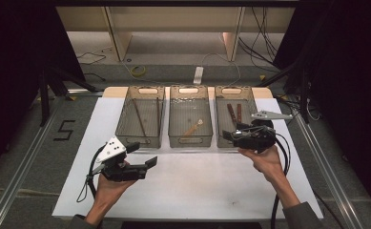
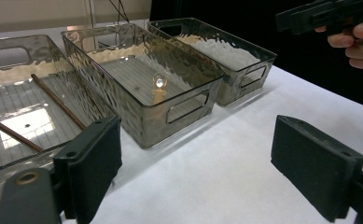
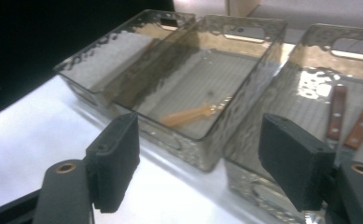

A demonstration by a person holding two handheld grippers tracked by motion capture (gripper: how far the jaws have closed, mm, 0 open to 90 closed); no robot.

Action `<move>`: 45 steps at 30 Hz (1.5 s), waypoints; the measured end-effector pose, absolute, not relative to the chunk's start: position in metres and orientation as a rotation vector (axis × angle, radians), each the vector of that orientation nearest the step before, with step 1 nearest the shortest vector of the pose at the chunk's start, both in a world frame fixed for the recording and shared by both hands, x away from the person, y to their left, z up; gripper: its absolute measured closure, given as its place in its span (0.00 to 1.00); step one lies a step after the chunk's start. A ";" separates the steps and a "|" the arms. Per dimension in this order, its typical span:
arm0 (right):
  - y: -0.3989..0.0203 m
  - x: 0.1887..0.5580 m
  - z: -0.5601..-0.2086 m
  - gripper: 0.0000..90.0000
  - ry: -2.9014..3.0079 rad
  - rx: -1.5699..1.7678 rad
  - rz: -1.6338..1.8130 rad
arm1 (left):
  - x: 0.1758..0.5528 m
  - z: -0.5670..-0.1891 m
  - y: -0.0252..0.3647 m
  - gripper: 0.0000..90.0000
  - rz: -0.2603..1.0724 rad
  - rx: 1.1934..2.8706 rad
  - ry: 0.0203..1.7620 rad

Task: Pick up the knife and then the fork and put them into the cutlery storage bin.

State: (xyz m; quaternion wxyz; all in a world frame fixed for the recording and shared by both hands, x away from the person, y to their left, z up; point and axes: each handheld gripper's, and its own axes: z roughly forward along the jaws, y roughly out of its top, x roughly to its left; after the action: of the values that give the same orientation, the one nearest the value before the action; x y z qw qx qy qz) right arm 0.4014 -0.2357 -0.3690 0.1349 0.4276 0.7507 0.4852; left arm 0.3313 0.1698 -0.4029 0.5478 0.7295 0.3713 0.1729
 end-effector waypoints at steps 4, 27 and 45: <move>-0.234 0.392 -0.371 0.31 2.173 1.209 1.454 | 0.331 -0.404 0.171 0.17 0.403 1.730 0.882; -0.243 0.347 -0.399 0.30 2.138 1.128 1.575 | 0.328 -0.404 0.170 0.17 0.369 1.728 0.866; -0.249 0.315 -0.421 0.26 2.087 1.087 1.574 | 0.326 -0.405 0.168 0.17 0.325 1.739 0.829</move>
State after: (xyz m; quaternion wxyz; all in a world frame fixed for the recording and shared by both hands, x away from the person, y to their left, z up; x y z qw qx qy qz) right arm 0.3147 -0.2490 -0.4206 0.1548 0.3794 0.7282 0.5493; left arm 0.3262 0.1680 -0.4047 0.5596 0.7376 0.3518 0.1379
